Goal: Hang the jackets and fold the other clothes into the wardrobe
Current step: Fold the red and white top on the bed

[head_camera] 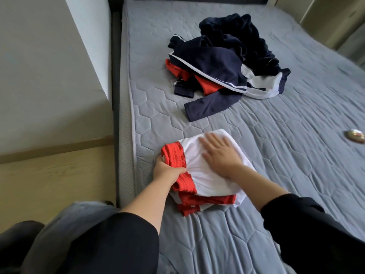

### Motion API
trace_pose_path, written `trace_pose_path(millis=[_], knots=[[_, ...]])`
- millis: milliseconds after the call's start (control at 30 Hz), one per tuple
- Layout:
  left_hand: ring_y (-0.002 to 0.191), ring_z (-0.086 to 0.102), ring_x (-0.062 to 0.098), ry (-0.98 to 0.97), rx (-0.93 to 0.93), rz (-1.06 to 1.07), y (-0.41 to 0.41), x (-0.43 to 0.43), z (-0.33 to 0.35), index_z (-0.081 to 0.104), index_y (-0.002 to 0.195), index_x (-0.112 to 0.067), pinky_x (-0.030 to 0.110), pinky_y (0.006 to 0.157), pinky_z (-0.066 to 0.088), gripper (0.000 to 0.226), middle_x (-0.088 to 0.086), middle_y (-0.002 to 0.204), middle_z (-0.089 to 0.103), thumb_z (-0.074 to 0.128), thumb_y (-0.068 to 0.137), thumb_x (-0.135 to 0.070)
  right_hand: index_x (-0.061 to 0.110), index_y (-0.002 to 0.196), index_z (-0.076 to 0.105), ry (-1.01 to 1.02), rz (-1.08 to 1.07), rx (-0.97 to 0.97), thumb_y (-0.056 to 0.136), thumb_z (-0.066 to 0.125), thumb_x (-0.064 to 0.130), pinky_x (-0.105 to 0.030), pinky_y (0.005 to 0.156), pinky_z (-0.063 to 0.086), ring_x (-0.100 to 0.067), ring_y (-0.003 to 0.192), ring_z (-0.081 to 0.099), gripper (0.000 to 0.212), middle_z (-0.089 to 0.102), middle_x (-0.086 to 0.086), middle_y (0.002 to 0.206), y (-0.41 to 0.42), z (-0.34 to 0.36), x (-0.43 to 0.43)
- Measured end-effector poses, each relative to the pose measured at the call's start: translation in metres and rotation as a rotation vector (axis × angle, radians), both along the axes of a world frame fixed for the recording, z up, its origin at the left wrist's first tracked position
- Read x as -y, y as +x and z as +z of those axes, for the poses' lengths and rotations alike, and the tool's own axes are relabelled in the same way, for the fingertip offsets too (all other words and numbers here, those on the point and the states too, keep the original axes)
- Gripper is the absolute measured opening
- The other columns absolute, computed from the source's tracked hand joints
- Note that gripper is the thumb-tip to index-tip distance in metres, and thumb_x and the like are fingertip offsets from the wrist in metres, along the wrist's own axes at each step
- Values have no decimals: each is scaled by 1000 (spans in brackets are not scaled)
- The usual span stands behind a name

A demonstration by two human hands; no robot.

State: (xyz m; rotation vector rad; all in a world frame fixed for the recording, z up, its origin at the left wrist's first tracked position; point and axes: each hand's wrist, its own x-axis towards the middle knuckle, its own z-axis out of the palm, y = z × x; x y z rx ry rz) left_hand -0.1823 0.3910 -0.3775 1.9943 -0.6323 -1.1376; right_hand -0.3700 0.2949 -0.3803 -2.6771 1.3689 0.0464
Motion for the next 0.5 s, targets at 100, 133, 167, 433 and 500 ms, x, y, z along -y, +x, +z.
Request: trace_pose_path(millis=[100,133,167,433,500], knots=[[110,61,27,39,-34,43,-3,-1,0,43,131,-5,34,93,48,86,13,126,59,89,60,-14,17,149,22,235,-550,213,94,39,57,-44,112,26,-29,139,30,71,31,-10,153,-36,3,17],[113,60,28,99,-125,65,-5,-2,2,43,133,-2,39,97,48,84,15,128,58,88,63,-16,11,145,30,321,-665,306,90,47,58,-41,106,33,-31,131,40,74,41,-14,146,-46,2,18],[112,60,29,172,-267,69,-6,-4,6,47,132,-1,43,97,48,78,16,126,59,86,67,-18,8,139,38,376,-731,361,88,52,60,-38,99,37,-32,122,48,74,48,-15,138,-53,2,17],[75,66,26,339,-652,-209,-10,-21,25,64,101,-2,45,70,53,20,14,79,71,70,82,-7,20,103,54,715,-912,414,68,55,81,-31,65,39,-13,74,55,70,58,6,85,-62,12,5],[78,65,28,231,-568,-142,-11,-20,23,64,107,1,43,80,54,28,17,88,69,70,79,-2,17,101,58,746,-910,397,65,55,82,-33,71,41,-14,76,58,74,61,5,83,-64,13,1]])
